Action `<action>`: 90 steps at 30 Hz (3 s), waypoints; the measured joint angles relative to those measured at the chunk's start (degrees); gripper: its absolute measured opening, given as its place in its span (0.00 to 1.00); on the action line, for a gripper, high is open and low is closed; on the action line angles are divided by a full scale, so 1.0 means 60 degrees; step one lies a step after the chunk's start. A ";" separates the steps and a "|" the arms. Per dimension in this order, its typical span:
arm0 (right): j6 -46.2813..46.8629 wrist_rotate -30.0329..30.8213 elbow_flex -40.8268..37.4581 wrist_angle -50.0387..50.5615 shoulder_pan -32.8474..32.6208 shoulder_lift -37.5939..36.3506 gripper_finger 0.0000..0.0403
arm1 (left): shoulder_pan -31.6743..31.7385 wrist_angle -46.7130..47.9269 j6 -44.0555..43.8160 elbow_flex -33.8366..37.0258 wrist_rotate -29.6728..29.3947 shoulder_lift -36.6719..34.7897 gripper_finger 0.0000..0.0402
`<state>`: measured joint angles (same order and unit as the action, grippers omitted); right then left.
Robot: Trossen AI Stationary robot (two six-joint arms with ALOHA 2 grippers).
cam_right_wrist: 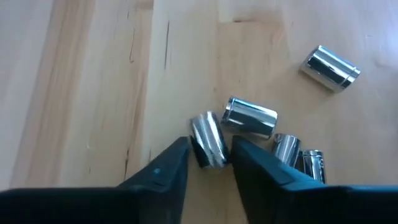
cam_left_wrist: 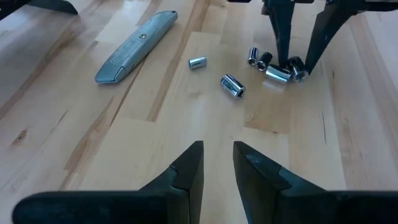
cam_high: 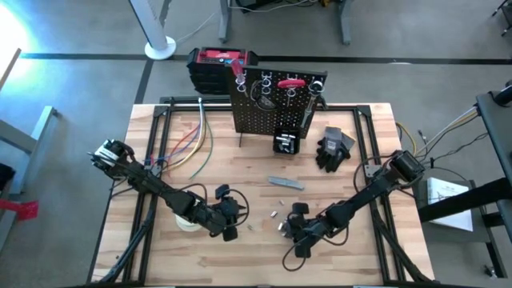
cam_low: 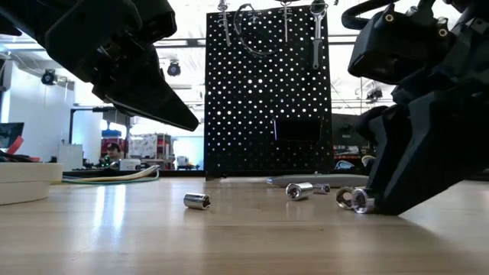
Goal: Hang tools onto peg board
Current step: Put the socket into the black bin on the peg board
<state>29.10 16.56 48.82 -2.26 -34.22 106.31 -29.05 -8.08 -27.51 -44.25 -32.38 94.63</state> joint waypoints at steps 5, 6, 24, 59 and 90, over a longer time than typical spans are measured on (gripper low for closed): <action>-0.0079 -0.0246 0.0000 0.0020 0.0015 -0.0080 0.07 | 0.0003 0.0001 0.0000 0.0000 0.0000 0.0000 0.19; -0.0094 -0.0248 0.0000 0.0018 0.0015 -0.0095 0.07 | 0.0003 0.0001 0.0000 0.0000 0.0000 0.0000 0.19; -0.2023 0.4660 -0.0025 0.0124 0.0582 -0.2671 0.08 | 0.0002 -0.0005 0.0250 0.0000 0.0004 0.0000 0.19; -0.0604 0.3978 -0.0018 0.1640 0.4991 -0.3640 0.61 | -0.0056 0.0152 -0.0080 0.0004 0.0705 -0.0004 0.19; -0.3951 -0.2191 0.0118 -0.0801 0.3017 0.0129 0.53 | -0.0067 -0.0730 0.0499 0.0007 0.1005 0.0120 0.19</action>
<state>5.40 3.41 49.53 -7.07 -16.12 107.08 -29.45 -12.46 -24.51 -44.21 -26.35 95.35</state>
